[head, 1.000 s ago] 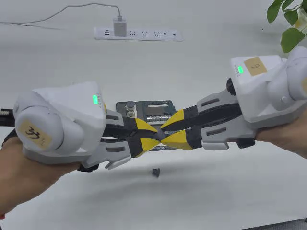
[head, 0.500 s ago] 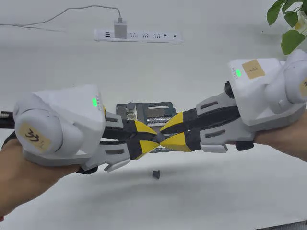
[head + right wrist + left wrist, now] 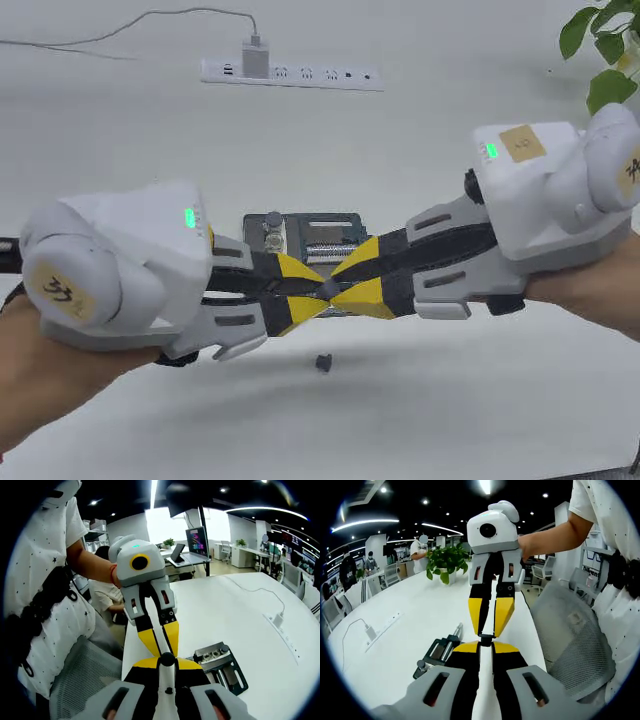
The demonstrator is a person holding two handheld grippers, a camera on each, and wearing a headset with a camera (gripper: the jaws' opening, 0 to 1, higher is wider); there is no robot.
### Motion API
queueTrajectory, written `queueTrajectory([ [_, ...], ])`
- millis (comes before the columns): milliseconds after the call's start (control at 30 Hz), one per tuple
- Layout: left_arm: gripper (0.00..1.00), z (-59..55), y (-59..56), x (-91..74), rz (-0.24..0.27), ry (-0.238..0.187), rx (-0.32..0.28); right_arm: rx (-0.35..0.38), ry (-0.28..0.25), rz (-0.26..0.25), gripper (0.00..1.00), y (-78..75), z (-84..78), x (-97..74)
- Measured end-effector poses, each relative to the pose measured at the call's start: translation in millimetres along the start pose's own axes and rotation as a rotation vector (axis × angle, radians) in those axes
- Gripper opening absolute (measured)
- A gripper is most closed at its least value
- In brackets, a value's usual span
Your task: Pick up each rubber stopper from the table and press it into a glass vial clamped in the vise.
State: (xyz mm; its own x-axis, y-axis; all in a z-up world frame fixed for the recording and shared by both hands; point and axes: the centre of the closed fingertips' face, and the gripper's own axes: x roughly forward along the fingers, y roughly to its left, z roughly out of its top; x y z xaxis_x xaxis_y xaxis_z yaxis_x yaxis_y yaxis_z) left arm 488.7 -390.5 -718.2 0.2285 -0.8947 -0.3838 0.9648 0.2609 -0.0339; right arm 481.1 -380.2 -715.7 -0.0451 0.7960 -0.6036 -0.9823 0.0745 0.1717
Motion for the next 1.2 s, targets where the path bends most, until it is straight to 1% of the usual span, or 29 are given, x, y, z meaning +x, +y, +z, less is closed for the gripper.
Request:
queueTrajectory([
  [100,0.08,-2.4,1.4,-2.5,0.01,0.001,0.0,0.005,0.002,0.006,0.07,0.0,2.1,0.5],
  [233,0.12,-7.0,5.3,-8.5,0.034,-0.001,-0.01,0.008,0.003,0.0,0.07,-3.3,5.1,-0.3],
  [333,0.17,-14.2,12.2,-16.1,0.068,0.001,-0.036,0.016,-0.002,-0.015,0.07,-8.7,9.5,-1.4],
  [400,0.21,-18.2,16.2,-20.3,0.086,0.002,-0.038,0.021,-0.002,-0.025,0.07,-12.1,11.0,-1.5],
  [467,0.24,-21.9,21.8,-26.0,0.112,-0.004,-0.057,0.028,-0.002,-0.041,0.07,-17.0,13.0,-1.2],
  [567,0.3,-28.2,29.6,-33.2,0.145,-0.006,-0.071,0.034,0.005,-0.058,0.07,-23.8,14.9,0.6],
  [600,0.32,-30.8,32.8,-36.3,0.157,-0.007,-0.082,0.033,0.016,-0.075,0.07,-28.3,14.8,1.5],
  [667,0.35,-35.7,38.7,-41.5,0.18,-0.005,-0.094,0.032,0.027,-0.091,0.07,-34.4,16.2,3.8],
  [733,0.39,-38.3,43.5,-45.8,0.197,-0.014,-0.102,0.03,0.045,-0.125,0.07,-44.0,16.3,5.6],
  [767,0.41,-39.3,45.8,-47.7,0.206,-0.017,-0.102,0.029,0.052,-0.133,0.07,-48.2,16.0,6.7],
  [833,0.45,-42.6,49.1,-51.2,0.213,-0.017,-0.113,0.037,0.059,-0.149,0.07,-57.6,17.2,9.7],
  [933,0.5,-47.8,53.3,-54.0,0.224,-0.015,-0.11,0.045,0.081,-0.166,0.07,-68.6,17.8,15.6],
  [1000,0.54,-52.2,55.6,-55.8,0.229,-0.013,-0.114,0.046,0.107,-0.166,0.07,-74.4,17.0,21.5],
  [1067,0.58,-54.1,58.2,-57.2,0.238,-0.016,-0.11,0.045,0.125,-0.163,0.07,-78.0,16.4,26.6],
  [1100,0.6,-56.4,59.3,-57.7,0.238,-0.016,-0.123,0.042,0.141,-0.16,0.07,-80.5,15.5,30.4],
  [1200,0.64,-59.6,59.5,-58.2,0.238,-0.022,-0.119,0.04,0.178,-0.156,0.07,-86.8,13.0,38.7],
])
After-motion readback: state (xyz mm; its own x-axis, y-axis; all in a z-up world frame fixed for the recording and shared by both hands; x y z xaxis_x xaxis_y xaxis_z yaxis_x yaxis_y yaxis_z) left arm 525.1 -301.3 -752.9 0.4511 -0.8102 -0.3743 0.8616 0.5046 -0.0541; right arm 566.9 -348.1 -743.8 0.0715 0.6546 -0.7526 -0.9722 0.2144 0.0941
